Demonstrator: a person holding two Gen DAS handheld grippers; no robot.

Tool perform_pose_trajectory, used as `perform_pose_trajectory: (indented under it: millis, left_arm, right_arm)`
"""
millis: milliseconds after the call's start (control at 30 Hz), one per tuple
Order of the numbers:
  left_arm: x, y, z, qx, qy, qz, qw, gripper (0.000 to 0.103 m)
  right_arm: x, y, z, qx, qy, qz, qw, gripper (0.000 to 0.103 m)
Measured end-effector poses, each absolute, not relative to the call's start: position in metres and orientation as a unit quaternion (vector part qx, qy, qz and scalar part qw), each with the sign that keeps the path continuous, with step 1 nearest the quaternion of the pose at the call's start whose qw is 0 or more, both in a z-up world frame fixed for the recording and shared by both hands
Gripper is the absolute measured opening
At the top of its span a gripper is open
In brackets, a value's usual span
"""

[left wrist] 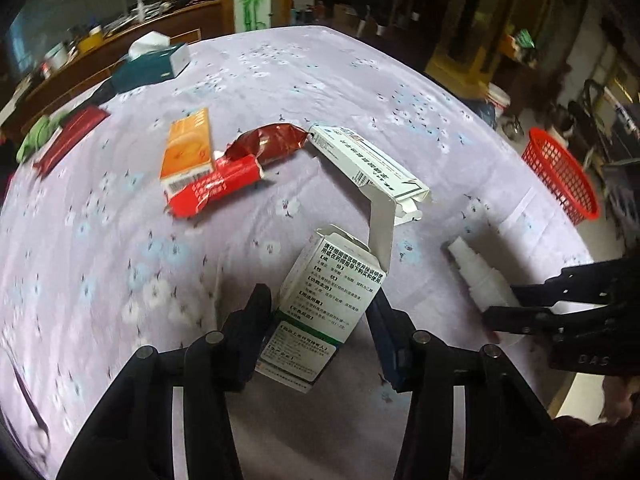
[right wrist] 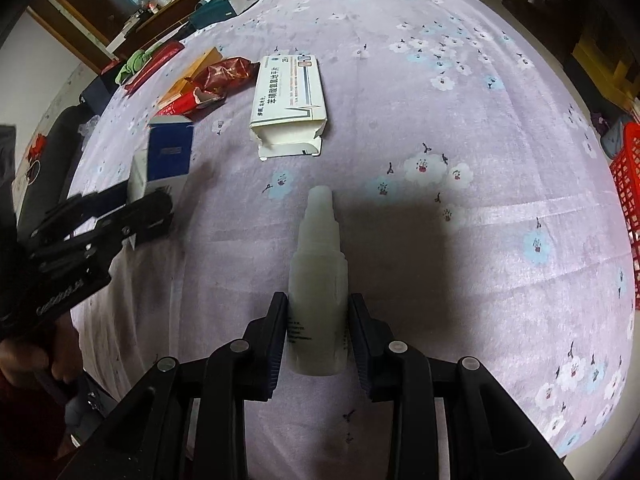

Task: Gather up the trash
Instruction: 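Lift the white bottle and medicine box and carry them to the red basket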

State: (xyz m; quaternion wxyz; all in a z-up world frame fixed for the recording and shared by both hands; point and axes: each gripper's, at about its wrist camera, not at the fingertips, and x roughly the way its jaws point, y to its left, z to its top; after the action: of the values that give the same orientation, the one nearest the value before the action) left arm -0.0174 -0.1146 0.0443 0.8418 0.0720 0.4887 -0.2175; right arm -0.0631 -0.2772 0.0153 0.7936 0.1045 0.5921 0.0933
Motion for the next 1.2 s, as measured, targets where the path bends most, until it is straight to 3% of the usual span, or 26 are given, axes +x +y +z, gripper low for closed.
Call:
perform_pose_trajectory:
  millis: [467, 1200]
  left_arm:
    - [-0.036, -0.128, 0.075, 0.025, 0.463, -0.199, 0.863, 0.047]
    - [-0.037, -0.183, 0.095, 0.079, 0.434, -0.165, 0.882, 0.047]
  right_arm:
    - [-0.077, -0.282, 0.056, 0.103, 0.523, 0.081, 0.842, 0.032]
    - [-0.086, -0.318, 0.084, 0.110, 0.481, 0.044, 0.869, 0.032]
